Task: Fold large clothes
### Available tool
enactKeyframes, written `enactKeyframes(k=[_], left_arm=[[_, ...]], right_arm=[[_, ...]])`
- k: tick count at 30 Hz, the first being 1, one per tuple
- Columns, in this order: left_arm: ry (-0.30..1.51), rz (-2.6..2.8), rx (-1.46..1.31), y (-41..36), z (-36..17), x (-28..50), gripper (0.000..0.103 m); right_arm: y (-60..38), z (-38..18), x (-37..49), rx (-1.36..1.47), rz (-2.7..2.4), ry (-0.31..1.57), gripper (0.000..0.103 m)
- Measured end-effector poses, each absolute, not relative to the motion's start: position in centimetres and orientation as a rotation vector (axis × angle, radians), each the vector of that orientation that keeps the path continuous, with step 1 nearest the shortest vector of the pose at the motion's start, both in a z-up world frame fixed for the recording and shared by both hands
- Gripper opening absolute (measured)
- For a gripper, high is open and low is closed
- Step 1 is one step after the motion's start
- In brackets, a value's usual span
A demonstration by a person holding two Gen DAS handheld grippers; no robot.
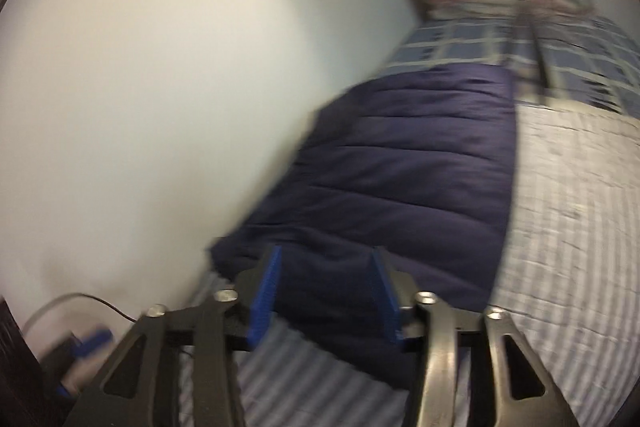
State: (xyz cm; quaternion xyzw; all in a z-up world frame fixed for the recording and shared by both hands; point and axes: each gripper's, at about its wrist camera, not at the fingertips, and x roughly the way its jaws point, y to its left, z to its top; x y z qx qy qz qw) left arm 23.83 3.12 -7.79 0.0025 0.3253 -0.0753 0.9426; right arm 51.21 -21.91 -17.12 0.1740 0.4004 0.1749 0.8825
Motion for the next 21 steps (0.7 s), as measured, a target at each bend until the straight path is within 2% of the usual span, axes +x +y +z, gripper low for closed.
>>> enactKeyframes(k=[7, 10, 12, 16, 21], left_arm=[[0.673, -0.104, 0.046, 1.3, -9.2, 33.4, 0.052], [0.720, -0.068, 0.028, 2.1, -11.1, 37.1, 0.052], [0.740, 0.000, 0.056, 2.8, -12.7, 38.8, 0.052], [0.871, 0.088, 0.168, 3.2, -17.8, 41.5, 0.052], [0.870, 0.096, 0.279, 2.3, -20.5, 41.6, 0.052]], right_arm=[[-26.8, -19.8, 49.6, 0.537, 0.293, 0.871, 0.068], [-26.8, -20.4, 49.5, 0.584, 0.324, 0.900, 0.074], [-26.6, -21.4, 50.1, 0.580, 0.335, 0.926, 0.075], [-25.9, -23.6, 50.5, 0.614, 0.364, 0.969, 0.075], [-26.1, -26.3, 51.3, 0.711, 0.392, 0.990, 0.080]])
